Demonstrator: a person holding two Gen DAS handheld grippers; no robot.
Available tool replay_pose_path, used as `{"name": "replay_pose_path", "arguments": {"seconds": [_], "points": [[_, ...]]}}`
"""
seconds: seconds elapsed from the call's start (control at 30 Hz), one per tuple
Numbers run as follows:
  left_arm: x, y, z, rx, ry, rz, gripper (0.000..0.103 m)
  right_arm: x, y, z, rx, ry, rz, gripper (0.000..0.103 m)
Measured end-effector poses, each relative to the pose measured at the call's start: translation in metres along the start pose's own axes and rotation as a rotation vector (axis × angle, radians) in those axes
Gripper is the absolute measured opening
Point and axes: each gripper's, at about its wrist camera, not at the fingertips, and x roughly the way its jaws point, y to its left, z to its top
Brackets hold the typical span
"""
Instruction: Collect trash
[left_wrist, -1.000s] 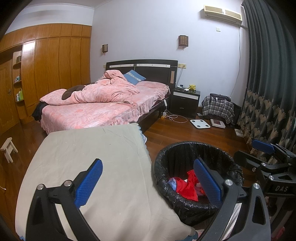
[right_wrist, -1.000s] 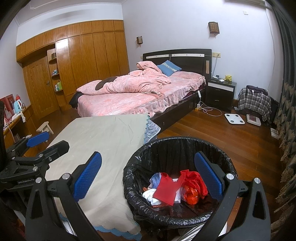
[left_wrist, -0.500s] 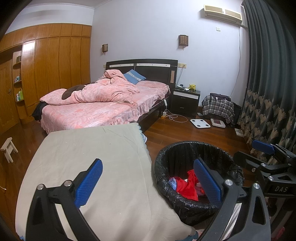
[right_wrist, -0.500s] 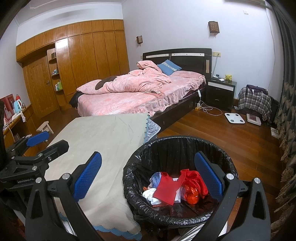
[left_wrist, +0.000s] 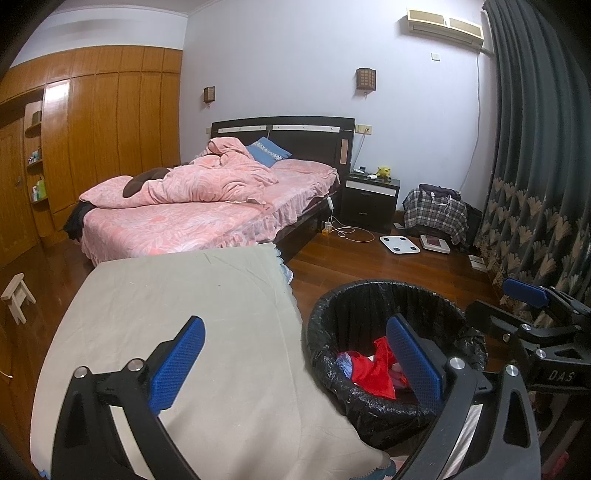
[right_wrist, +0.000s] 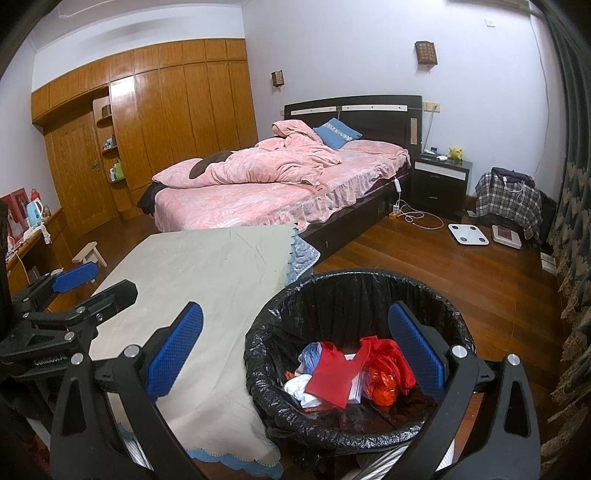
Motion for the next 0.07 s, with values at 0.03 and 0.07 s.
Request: {"name": "replay_pose_path", "arguments": {"seconds": [0.03,0.07], "points": [[0.0004,-0.002,0.0008,0.001,0.0,0.001,0.097,0.0,0.0004,-0.0001,0.0,0.0,0.0,0.098],[0.0004,-0.0026,0.001,0.001,-0.001,0.001,0.097,0.0002,0.0006,-0.0001,0.0,0.0,0.0,0.098]]}}
